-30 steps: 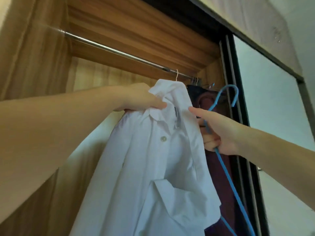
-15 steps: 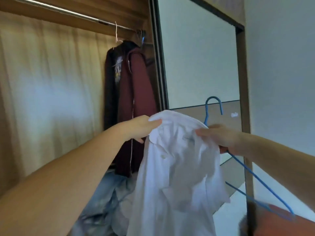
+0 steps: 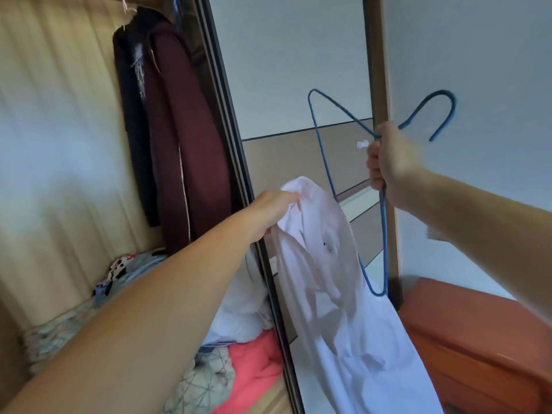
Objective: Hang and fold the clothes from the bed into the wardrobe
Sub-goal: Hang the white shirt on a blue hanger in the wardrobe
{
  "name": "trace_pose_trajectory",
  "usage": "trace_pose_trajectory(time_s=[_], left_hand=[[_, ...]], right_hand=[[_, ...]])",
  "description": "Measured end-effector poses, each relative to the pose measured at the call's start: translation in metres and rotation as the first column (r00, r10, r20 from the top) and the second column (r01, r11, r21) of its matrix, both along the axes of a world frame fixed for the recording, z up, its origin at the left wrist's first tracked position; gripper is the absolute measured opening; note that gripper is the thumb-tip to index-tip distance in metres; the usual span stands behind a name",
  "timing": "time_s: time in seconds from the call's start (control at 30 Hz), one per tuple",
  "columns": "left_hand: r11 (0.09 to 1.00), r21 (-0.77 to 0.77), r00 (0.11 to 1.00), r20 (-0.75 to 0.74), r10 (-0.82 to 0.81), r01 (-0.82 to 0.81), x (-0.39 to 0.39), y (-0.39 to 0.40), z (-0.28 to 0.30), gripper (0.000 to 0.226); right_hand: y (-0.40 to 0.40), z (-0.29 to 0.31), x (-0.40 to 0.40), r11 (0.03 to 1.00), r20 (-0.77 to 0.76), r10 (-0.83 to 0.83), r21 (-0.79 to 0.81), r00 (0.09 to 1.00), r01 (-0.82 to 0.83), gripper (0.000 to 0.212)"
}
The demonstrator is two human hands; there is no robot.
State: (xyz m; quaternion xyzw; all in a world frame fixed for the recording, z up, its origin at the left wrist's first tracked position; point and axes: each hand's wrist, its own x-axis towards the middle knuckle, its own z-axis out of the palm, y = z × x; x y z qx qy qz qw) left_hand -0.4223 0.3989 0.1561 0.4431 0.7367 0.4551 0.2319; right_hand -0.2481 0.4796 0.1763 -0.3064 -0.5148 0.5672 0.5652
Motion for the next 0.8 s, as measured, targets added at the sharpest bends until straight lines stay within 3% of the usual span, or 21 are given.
trace_pose_trajectory(time_s=[0.07, 0.13, 0.23, 0.47, 0.8], left_hand=[[1.0, 0.003, 0.997, 0.074, 0.013, -0.014, 0.011, 0.006, -0.007, 0.03], [1.0, 0.0, 0.994, 0.111, 0.017, -0.017, 0.02, 0.01, -0.013, 0.017], [0.999, -0.02, 0.988, 0.146, 0.041, -0.038, 0.03, 0.014, -0.021, 0.02], [0.994, -0.109, 0.989, 0.139, 0.045, -0.03, 0.039, 0.016, -0.042, 0.019], [0.989, -0.082, 0.984, 0.12, 0.135, -0.126, 0.028, 0.013, -0.046, 0.015]], right_hand=[[-0.001, 0.002, 0.005, 0.999, -0.064, 0.002, -0.042, 0.998, -0.005, 0.038], [-0.003, 0.002, 0.009, 0.998, -0.107, -0.004, -0.069, 0.994, -0.004, 0.039], [-0.005, 0.0, 0.017, 0.996, -0.178, -0.021, -0.085, 0.984, 0.006, 0.041], [-0.008, -0.001, 0.028, 0.997, -0.247, -0.031, -0.082, 0.969, 0.011, 0.035], [-0.012, -0.01, 0.018, 0.996, -0.314, 0.011, -0.085, 0.949, -0.039, 0.035]])
